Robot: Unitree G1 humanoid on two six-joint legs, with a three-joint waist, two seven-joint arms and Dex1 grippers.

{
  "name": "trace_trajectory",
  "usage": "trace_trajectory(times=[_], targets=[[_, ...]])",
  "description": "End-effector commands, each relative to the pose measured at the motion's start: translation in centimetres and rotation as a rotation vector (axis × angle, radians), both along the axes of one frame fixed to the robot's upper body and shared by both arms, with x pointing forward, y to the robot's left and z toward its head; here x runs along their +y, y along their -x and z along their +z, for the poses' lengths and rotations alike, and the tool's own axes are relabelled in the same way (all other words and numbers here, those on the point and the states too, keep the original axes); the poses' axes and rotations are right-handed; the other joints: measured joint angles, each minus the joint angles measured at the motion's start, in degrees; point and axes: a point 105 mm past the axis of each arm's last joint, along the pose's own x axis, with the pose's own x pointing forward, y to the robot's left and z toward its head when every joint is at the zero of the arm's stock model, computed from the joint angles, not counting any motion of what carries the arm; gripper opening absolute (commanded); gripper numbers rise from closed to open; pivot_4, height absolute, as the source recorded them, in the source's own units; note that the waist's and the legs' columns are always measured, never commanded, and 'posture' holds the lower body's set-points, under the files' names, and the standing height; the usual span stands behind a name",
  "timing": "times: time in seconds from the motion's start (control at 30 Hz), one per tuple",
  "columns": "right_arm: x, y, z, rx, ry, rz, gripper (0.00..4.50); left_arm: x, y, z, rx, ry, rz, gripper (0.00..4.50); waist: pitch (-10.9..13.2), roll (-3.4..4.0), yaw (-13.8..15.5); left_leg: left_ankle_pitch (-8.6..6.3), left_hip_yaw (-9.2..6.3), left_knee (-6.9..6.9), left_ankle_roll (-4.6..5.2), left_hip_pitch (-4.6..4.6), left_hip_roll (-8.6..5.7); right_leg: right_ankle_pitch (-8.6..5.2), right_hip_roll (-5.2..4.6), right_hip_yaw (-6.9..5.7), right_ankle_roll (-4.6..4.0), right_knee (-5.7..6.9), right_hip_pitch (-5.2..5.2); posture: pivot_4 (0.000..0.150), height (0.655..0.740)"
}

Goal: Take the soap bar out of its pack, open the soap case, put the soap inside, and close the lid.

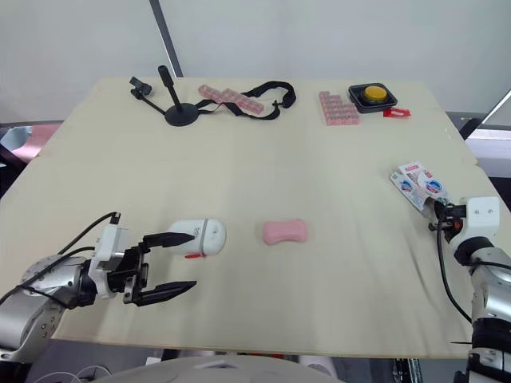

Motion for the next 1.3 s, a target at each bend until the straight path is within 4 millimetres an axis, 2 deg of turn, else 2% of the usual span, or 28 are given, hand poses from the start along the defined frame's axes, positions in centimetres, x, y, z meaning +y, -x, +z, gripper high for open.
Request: trace_trajectory(times=[0.03,0.1,0.13,0.23,0.5,0.63,0.8,0.9,1.0,1.07,1.17,1.3], targets=[[-1.2,0.0,1.5,-0.031,0.01,-0.027,0.53,-0.3,0.5,1.3,-0.043,0.03,-0.028,4.5,0.0,0.0,0.02,0.0,0.0,0.0,0.0,-0.01,0.0,0.0,0.0,0.0,0.0,0.0,0.0,0.15,0.7395],[-1.2,0.0,1.4,-0.028,0.002,-0.024,0.53,-0.5,0.8,1.2,-0.042,0.03,-0.046,4.5,0.0,0.0,0.02,0.0,0.0,0.0,0.0,-0.01,0.0,0.0,0.0,0.0,0.0,0.0,0.0,0.15,0.7395],[-1.2,0.0,1.4,-0.028,-0.004,-0.022,0.79,-0.6,0.9,1.2,-0.043,0.026,-0.053,4.5,0.0,0.0,0.02,0.0,0.0,0.0,0.0,-0.02,0.0,0.0,0.01,0.0,0.0,0.0,0.01,0.15,0.7395],[-1.2,0.1,1.5,-0.018,-0.003,-0.008,1.65,-0.7,1.0,1.0,-0.045,0.019,-0.057,4.5,0.0,0.0,0.06,-0.01,0.0,0.0,-0.01,-0.02,0.0,0.0,0.01,0.0,0.0,0.0,0.01,0.15,0.7395],[-0.9,1.1,1.8,-0.018,0.034,0.057,4.39,-0.6,1.0,0.6,-0.044,0.003,-0.052,4.5,0.0,0.01,0.18,-0.01,0.0,0.0,-0.01,-0.02,0.01,0.0,0.0,-0.01,0.01,-0.03,0.01,0.15,0.7395],[-0.9,1.9,2.3,-0.061,0.075,0.087,4.45,-0.6,0.9,0.4,-0.045,-0.003,-0.055,4.5,-0.01,0.01,0.19,-0.01,0.01,-0.02,-0.01,-0.02,0.02,0.0,0.0,-0.01,0.01,-0.06,0.01,0.15,0.7395],[-2.0,3.2,3.1,-0.122,0.098,0.099,4.45,-0.4,0.7,0.1,-0.041,-0.017,-0.044,4.5,-0.01,0.02,0.06,-0.02,0.02,-0.03,0.0,-0.03,0.03,0.0,-0.01,0.0,0.0,-0.06,0.01,0.15,0.7395],[-1.9,3.6,4.3,-0.168,0.139,0.162,4.45,-0.3,0.6,0.0,-0.042,-0.025,-0.044,4.5,-0.01,0.01,0.05,-0.02,0.02,-0.03,0.0,-0.04,0.02,0.0,-0.01,0.01,0.0,-0.08,0.01,0.15,0.7395],[-1.4,3.2,6.1,-0.218,0.176,0.234,4.45,-0.2,0.6,0.0,-0.041,-0.031,-0.045,4.5,-0.01,0.02,-0.01,-0.02,0.02,-0.04,0.01,-0.07,0.02,0.0,0.0,0.01,0.0,-0.08,0.02,0.15,0.7395],[0.2,2.5,7.4,-0.25,0.192,0.344,4.45,-0.2,0.6,-0.1,-0.037,-0.035,-0.047,4.5,-0.01,0.02,-0.12,-0.03,0.04,-0.04,0.03,-0.07,0.02,0.0,0.01,0.02,0.0,-0.07,0.03,0.15,0.7395],[3.4,1.9,8.2,-0.263,0.209,0.536,4.45,-0.1,0.5,-0.3,-0.032,-0.043,-0.047,4.5,-0.01,0.02,-0.24,-0.04,0.04,-0.05,0.06,-0.06,0.07,0.0,0.05,0.02,0.0,-0.07,0.05,0.15,0.7395],[9.9,2.5,8.8,-0.274,0.124,0.897,4.45,0.3,0.1,-0.4,-0.032,-0.059,-0.031,4.5,-0.01,0.02,0.01,-0.13,0.03,-0.04,0.22,-0.05,0.11,0.0,0.08,-0.01,0.0,-0.08,0.04,0.15,0.7395]])
